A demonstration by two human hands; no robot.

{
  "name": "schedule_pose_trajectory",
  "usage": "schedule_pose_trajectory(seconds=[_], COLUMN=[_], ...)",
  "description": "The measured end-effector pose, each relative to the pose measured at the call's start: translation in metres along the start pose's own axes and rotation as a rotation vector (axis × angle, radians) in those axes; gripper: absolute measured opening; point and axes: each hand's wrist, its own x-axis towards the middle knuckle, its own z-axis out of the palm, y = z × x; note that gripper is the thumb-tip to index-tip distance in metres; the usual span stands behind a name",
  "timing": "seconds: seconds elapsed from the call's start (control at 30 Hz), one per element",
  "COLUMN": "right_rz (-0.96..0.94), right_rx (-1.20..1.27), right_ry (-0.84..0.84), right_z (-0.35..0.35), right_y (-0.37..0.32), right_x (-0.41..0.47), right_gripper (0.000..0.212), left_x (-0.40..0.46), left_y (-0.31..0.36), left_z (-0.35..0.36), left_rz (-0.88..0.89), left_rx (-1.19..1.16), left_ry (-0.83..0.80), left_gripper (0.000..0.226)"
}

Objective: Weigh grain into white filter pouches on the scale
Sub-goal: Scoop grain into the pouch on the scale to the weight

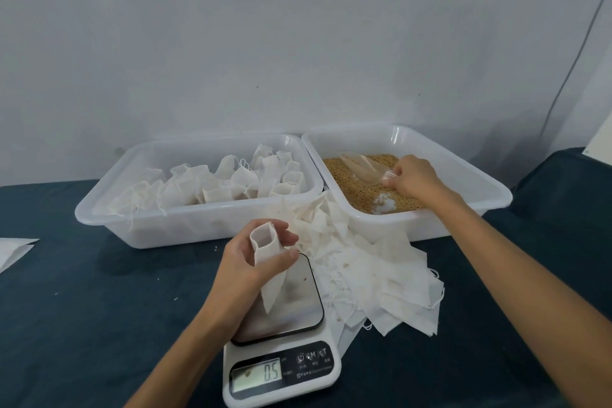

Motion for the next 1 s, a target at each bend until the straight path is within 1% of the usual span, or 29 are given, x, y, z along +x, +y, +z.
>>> schedule_pose_trajectory(seconds=[0.1,0.2,0.37,0.47,0.57,0.7,0.83,0.93,1.0], right_rz=[-0.077,-0.221,-0.501,-0.631,-0.677,-0.692,-0.787,-0.831,-0.851], right_rx=[0.118,0.23,0.312,0.245,0.117,0.121,0.017,0.003,-0.047], right_ry=[-0.005,-0.08,-0.27,-0.359,-0.324,-0.237,-0.11,-0.076,-0.065], right_z=[-0.006,-0.014,-0.026,-0.034,-0.041,-0.051,-0.062,-0.07,-0.073], right_y=[0.001,-0.004,-0.025,-0.04,-0.048,-0.051,-0.052,-0.057,-0.061], right_x=[-0.011,-0.027,-0.059,-0.077,-0.085,-0.087,-0.083,-0.083,-0.084], right_gripper=[0.024,0.004,0.009,0.015,0.024,0.029,0.034,0.037,0.036], left_x=[0.0,-0.001,-0.003,-0.003,-0.004,-0.004,-0.002,-0.002,-0.003], left_y=[0.001,0.001,0.005,0.006,0.008,0.008,0.006,0.003,0.002], left_z=[0.001,0.002,0.004,0.004,0.003,0.002,0.003,0.005,0.006], left_rz=[-0.002,-0.006,-0.009,-0.012,-0.012,0.0,0.001,-0.001,0.007], left_rx=[-0.008,-0.006,-0.008,-0.008,-0.016,-0.033,-0.02,-0.018,-0.017], left_ry=[-0.004,-0.005,-0.003,-0.003,-0.01,-0.018,-0.019,-0.03,-0.046], left_gripper=[0.036,0.035,0.035,0.03,0.03,0.036,0.032,0.029,0.028])
